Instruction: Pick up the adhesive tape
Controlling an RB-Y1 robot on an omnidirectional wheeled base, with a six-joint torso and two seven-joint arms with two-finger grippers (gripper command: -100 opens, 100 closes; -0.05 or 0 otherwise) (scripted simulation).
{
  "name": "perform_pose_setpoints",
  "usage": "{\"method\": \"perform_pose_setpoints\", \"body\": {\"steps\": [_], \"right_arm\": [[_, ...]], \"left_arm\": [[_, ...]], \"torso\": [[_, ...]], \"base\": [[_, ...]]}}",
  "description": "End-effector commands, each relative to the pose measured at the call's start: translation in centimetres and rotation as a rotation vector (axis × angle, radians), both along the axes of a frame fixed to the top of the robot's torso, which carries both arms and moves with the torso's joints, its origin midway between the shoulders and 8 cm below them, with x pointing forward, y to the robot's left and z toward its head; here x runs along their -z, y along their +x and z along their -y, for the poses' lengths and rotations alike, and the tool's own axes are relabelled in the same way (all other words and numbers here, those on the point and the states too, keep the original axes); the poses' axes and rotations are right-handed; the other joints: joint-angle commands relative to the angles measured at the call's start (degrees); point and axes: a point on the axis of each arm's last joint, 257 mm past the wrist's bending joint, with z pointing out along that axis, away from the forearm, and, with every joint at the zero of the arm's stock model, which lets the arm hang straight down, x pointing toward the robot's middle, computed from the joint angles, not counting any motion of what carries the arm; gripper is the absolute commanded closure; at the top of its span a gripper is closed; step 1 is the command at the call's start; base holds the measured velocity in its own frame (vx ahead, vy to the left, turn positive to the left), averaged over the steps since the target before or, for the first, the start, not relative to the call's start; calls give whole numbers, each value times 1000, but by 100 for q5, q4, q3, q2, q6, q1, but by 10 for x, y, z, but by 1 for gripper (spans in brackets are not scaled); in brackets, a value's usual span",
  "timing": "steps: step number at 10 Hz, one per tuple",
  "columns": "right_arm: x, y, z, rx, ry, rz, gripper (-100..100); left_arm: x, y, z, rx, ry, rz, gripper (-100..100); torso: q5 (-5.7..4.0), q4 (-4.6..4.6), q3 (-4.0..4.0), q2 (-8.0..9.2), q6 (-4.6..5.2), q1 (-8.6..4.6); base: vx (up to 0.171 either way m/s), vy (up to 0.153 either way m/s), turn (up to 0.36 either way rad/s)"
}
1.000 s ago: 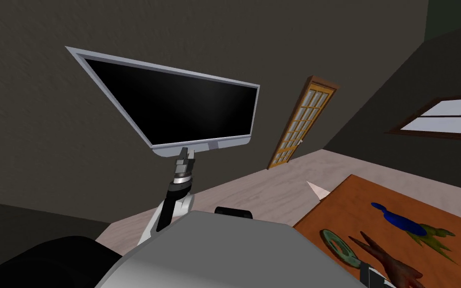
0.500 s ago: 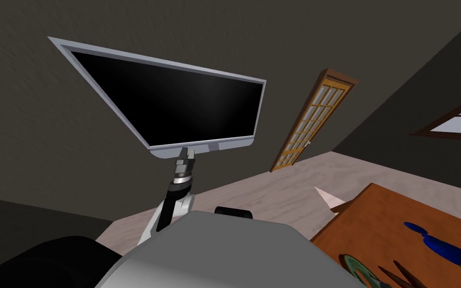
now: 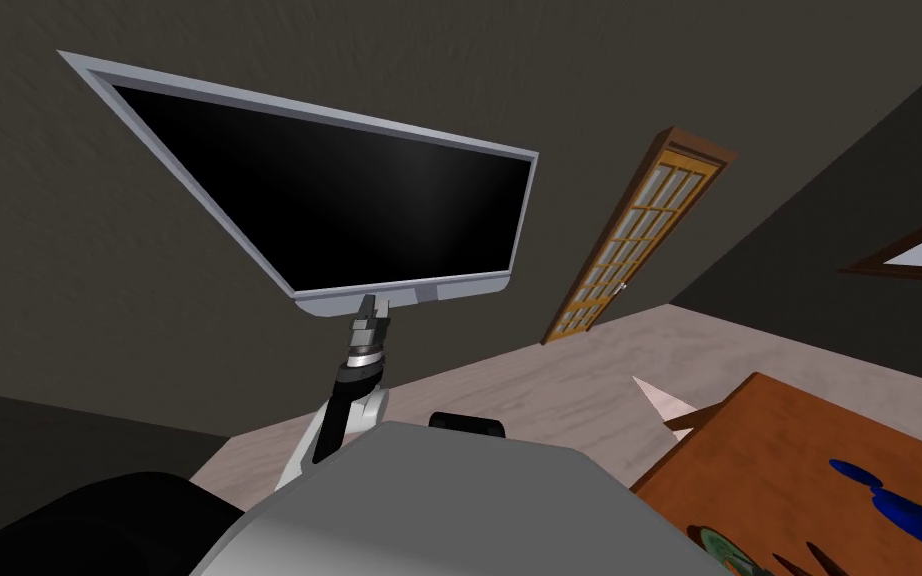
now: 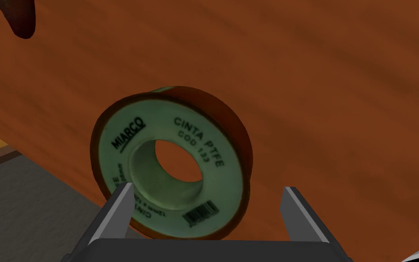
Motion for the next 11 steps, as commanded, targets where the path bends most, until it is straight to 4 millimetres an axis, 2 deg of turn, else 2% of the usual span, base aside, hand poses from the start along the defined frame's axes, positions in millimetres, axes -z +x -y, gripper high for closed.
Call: {"method": "perform_pose_setpoints", "body": {"steps": [1,2,3,7,8,9,10,11], "right_arm": [[9,-2,-6,4,-1,-1,-100],[6,1,-5,2,0,0,-100],[7,1,-5,3,-2,0,100],[6,2,-3,7,-4,4,100],[6,2,-3,8,-4,5,0],[-4,1,5,-5,-2,-1,100],[-9,2,9,-8,-3,-1,100],[-6,2,7,-5,-5,1,100]], "left_arm": [[0,0,0,0,0,0,0],[0,0,0,0,0,0,0],[0,0,0,0,0,0,0],[0,0,0,0,0,0,0],[0,0,0,0,0,0,0],[0,0,0,0,0,0,0],[0,0,0,0,0,0,0],[0,0,0,0,0,0,0]], "torso": [[0,0,0,0,0,0],[-1,0,1,2,0,-5],[2,0,2,3,1,7],[-8,-5,-1,3,1,11],[-7,-6,-2,3,-1,12],[-6,-6,-2,2,-1,13],[-2,-8,-2,5,3,28],[2,-8,-1,6,0,40]], "base": [[-2,-73,34],[-3,-33,11],[2,-10,8],[0,0,0],[0,0,0],[-4,55,-74],[-5,78,-71],[-3,32,-22]]}}
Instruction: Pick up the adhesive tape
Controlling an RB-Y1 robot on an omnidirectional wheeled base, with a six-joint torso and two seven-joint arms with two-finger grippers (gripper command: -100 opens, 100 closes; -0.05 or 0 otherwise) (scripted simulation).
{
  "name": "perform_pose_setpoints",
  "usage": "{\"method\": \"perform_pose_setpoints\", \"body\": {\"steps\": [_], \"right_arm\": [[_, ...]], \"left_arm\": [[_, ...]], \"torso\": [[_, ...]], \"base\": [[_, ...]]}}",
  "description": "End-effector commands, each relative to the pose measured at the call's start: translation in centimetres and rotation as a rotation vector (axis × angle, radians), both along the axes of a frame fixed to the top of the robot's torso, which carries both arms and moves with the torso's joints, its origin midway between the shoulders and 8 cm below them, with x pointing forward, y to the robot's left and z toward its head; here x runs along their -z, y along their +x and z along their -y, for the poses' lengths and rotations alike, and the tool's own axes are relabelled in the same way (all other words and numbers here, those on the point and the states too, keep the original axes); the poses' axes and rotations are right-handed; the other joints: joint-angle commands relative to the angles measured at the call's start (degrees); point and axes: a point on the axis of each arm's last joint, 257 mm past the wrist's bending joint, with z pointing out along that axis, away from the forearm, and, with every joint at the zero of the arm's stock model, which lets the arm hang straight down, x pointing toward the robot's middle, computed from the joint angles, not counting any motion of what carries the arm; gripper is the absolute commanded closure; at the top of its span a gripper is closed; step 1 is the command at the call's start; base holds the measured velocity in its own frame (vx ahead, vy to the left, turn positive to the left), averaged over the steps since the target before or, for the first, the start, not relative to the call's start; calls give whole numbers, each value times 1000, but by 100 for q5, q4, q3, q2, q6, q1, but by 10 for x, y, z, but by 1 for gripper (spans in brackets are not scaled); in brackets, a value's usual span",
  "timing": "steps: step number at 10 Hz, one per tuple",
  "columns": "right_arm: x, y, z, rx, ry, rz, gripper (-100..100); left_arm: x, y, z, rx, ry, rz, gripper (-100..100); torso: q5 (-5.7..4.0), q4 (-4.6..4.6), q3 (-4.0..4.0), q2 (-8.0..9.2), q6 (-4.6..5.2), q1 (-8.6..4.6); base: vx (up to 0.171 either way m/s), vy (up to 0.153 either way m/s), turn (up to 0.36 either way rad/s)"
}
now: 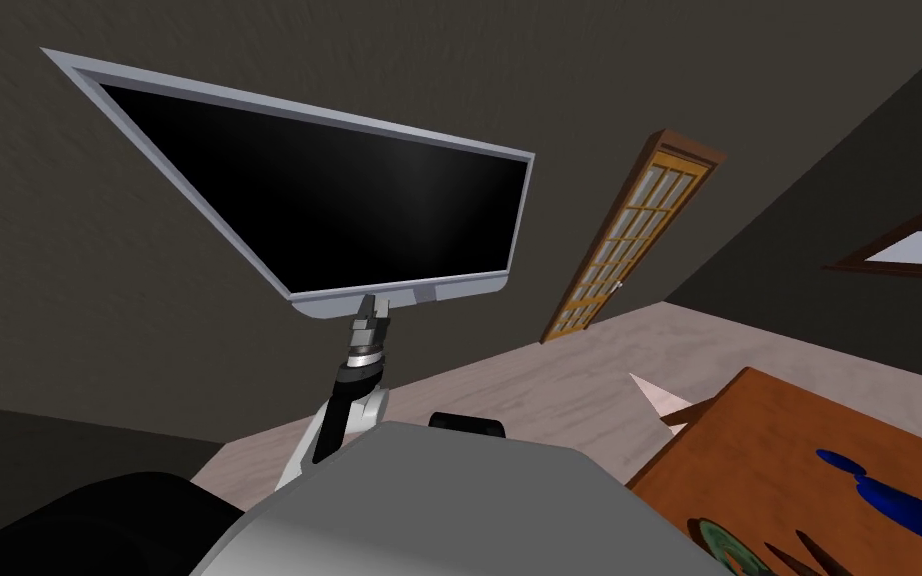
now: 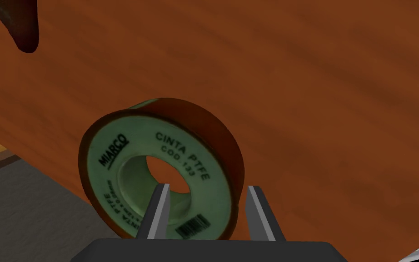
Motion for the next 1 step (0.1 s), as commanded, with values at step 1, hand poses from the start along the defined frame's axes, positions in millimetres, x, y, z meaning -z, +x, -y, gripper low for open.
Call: {"method": "perform_pose_setpoints", "body": {"steps": [1], "right_arm": [[0,0,0,0,0,0,0]], "left_arm": [[0,0,0,0,0,0,0]], "torso": [[0,0,0,0,0,0]], "base": [[-2,7,-1]]}}
